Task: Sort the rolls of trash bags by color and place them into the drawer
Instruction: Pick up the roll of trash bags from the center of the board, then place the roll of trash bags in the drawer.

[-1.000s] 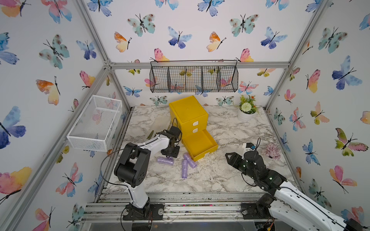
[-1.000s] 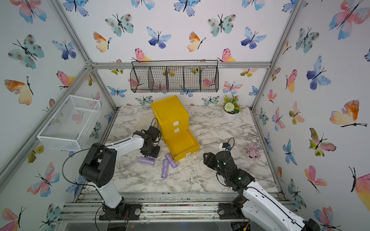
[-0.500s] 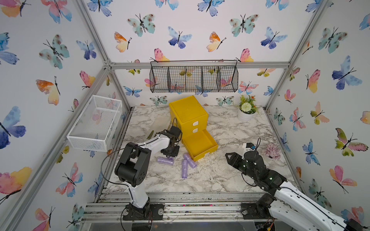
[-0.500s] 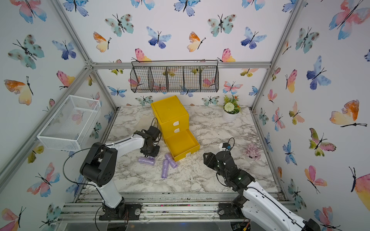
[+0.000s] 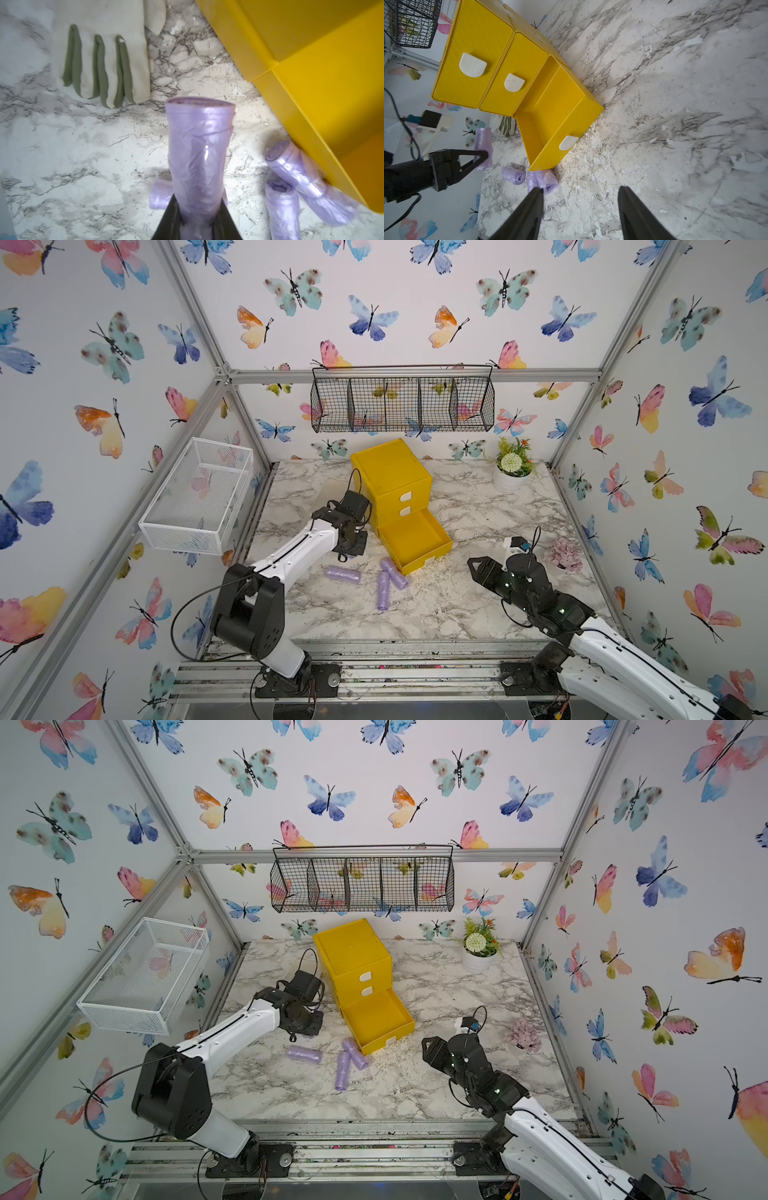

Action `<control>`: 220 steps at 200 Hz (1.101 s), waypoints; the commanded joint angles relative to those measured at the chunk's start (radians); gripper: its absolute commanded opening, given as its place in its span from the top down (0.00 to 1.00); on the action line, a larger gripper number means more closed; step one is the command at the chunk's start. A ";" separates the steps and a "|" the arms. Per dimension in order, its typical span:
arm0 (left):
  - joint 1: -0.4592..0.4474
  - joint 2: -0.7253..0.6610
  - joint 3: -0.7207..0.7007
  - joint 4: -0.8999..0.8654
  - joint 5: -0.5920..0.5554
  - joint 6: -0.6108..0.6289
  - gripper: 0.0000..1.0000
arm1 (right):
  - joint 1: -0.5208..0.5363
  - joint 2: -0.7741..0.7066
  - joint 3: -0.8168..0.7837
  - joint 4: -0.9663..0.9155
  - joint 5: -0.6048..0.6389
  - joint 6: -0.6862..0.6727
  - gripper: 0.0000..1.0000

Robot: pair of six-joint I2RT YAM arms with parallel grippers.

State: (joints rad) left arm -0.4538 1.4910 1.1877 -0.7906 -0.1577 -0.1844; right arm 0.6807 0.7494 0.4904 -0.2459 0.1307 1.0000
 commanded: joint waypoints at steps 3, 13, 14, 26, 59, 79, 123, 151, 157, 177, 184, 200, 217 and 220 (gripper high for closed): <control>-0.006 -0.113 0.033 -0.106 0.006 0.002 0.89 | 0.005 -0.009 0.002 0.016 0.001 -0.014 0.37; -0.018 -0.153 0.039 -0.107 0.041 0.029 0.89 | 0.005 -0.021 0.001 0.011 0.006 -0.013 0.37; -0.019 -0.157 0.041 -0.107 0.047 0.034 0.89 | 0.005 -0.022 0.000 0.010 0.007 -0.012 0.37; -0.059 -0.183 0.058 -0.105 0.075 0.067 0.89 | 0.004 -0.037 -0.001 0.004 0.013 -0.012 0.37; -0.278 -0.115 0.173 -0.119 0.027 0.124 0.89 | 0.004 -0.059 0.010 -0.024 0.026 -0.008 0.37; -0.351 -0.027 0.229 -0.092 0.003 0.162 0.90 | 0.005 -0.076 0.021 -0.048 0.034 -0.004 0.37; -0.378 0.222 0.366 -0.090 -0.038 0.226 0.91 | 0.003 -0.121 0.045 -0.110 0.067 -0.008 0.37; -0.381 0.340 0.427 -0.066 -0.071 0.272 0.92 | 0.003 -0.123 0.056 -0.131 0.079 -0.012 0.38; -0.380 0.362 0.438 -0.063 -0.079 0.280 0.92 | 0.003 -0.121 0.057 -0.133 0.079 -0.014 0.38; -0.379 0.423 0.466 -0.042 -0.114 0.305 0.91 | 0.003 -0.113 0.060 -0.136 0.084 -0.017 0.37; -0.378 0.439 0.470 -0.027 -0.127 0.314 0.91 | 0.003 -0.110 0.060 -0.136 0.085 -0.018 0.37; -0.379 0.484 0.499 -0.014 -0.157 0.335 0.91 | 0.003 -0.102 0.057 -0.129 0.084 -0.018 0.37; -0.372 0.543 0.523 0.016 -0.168 0.363 0.91 | 0.003 -0.093 0.054 -0.123 0.081 -0.018 0.37; -0.372 0.553 0.531 0.018 -0.171 0.367 0.91 | 0.003 -0.093 0.053 -0.122 0.081 -0.018 0.37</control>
State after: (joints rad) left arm -0.8314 1.9736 1.6722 -0.8200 -0.2691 0.1242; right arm 0.6807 0.6476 0.5198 -0.3565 0.1879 0.9997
